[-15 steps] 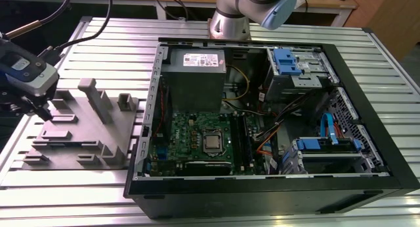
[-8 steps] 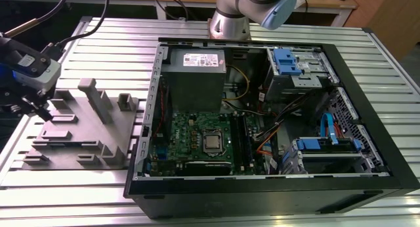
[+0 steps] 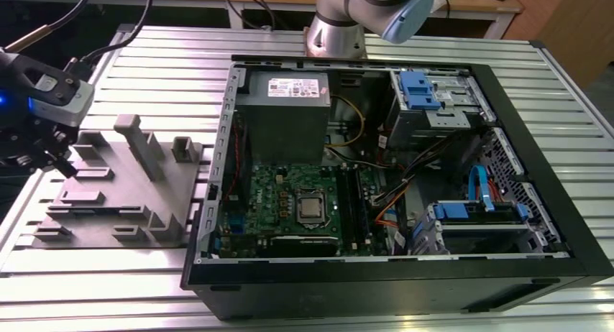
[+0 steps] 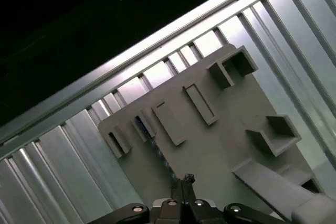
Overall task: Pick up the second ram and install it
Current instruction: 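Pick up the second ram and move it above second insertion slot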
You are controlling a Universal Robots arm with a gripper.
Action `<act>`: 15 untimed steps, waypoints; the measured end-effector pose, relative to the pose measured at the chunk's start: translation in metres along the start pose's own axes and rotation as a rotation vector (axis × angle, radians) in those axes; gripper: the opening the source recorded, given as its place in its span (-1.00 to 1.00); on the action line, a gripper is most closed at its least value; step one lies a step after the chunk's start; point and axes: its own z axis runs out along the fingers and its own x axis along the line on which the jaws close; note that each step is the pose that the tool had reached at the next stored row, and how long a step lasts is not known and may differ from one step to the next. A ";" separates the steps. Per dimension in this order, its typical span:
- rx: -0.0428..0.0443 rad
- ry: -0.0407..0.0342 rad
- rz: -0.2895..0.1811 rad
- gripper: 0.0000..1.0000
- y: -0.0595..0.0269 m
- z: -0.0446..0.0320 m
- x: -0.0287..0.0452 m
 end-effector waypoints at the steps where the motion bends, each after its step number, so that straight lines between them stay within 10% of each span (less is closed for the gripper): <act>1: -0.0007 0.0005 -0.018 -0.86 0.0000 0.0003 0.0000; 15: -0.0093 0.0037 -0.204 -0.86 -0.0001 0.0035 0.0001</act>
